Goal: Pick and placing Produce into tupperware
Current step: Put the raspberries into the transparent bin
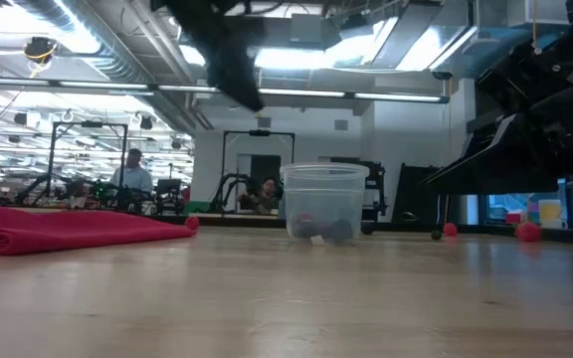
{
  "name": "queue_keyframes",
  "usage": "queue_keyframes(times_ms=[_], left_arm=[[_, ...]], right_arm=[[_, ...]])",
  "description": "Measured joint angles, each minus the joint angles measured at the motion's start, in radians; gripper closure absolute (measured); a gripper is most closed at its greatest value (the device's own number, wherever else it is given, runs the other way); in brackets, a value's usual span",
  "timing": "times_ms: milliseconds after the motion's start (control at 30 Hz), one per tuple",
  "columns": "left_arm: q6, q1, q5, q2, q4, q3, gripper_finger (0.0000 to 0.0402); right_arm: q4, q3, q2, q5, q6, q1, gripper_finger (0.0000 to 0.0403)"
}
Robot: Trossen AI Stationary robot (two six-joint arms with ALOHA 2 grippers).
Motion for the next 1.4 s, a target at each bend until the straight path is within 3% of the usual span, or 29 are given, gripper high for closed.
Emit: queue_keyframes(times_ms=[333, 533, 767, 1167, 1400], left_arm=[[-0.076, 0.198, -0.018, 0.000, 0.039, -0.246, 0.0256], [-0.163, 0.301, -0.019, 0.001, 0.176, -0.364, 0.0256], [-0.213, 0.335, 0.048, 0.001, 0.206, -0.377, 0.0251], [-0.271, 0.327, 0.060, 0.001, 0.194, -0.377, 0.0155], [-0.312, 0.298, 0.055, 0.022, 0.201, -0.375, 0.0149]], right_arm=[[-0.003, 0.000, 0.000, -0.001, 0.015, 0.000, 0.0139], [-0.002, 0.000, 0.000, -0.001, 0.014, 0.000, 0.0139], [-0.001, 0.000, 0.000, -0.001, 0.013, 0.000, 0.0139], [-0.001, 0.000, 0.000, -0.001, 0.014, -0.005, 0.0139], [-0.001, 0.000, 0.000, -0.001, 0.014, -0.005, 0.0139]])
